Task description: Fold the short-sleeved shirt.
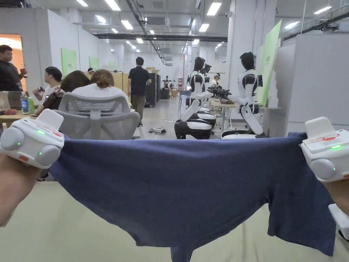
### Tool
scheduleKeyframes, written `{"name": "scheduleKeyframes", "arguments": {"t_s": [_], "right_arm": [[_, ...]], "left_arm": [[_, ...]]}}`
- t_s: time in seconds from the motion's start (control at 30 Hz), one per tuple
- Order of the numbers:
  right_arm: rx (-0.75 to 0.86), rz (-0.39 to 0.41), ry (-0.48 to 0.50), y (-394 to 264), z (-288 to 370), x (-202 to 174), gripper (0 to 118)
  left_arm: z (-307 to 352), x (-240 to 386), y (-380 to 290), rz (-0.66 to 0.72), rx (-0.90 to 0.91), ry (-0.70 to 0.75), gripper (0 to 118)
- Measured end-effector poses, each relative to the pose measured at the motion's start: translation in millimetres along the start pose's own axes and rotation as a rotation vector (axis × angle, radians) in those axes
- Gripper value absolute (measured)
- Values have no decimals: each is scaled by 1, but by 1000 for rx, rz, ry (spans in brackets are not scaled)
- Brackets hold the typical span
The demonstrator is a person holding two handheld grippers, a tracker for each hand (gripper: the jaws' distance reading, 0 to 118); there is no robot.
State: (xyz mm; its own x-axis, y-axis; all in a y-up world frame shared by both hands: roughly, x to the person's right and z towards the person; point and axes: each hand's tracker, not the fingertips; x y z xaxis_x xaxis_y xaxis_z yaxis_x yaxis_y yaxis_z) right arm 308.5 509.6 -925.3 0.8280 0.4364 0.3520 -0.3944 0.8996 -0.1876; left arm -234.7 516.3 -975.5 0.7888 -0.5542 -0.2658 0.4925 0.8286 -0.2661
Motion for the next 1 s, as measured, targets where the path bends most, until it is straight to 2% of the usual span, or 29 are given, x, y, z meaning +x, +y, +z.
{"name": "scheduleKeyframes", "arguments": {"t_s": [0.17,0.3,0.5,0.67,0.77,1.0], "right_arm": [[-44,2,12,-20,-27,-28,1],[-97,6,14,-76,-59,-59,1],[-155,47,50,-120,-64,-77,1],[-219,27,102,-145,-32,-71,1],[-305,-12,155,-179,-5,-68,1],[-505,-12,272,-290,86,-83,1]], "left_arm": [[-34,27,-14,2,-27,-6,0],[-62,71,-65,-11,-105,-35,0],[-65,100,-108,-43,-161,-69,0],[-35,95,-129,28,-221,-145,0],[-4,93,-159,98,-288,-217,0],[78,102,-283,198,-512,-345,0]]}}
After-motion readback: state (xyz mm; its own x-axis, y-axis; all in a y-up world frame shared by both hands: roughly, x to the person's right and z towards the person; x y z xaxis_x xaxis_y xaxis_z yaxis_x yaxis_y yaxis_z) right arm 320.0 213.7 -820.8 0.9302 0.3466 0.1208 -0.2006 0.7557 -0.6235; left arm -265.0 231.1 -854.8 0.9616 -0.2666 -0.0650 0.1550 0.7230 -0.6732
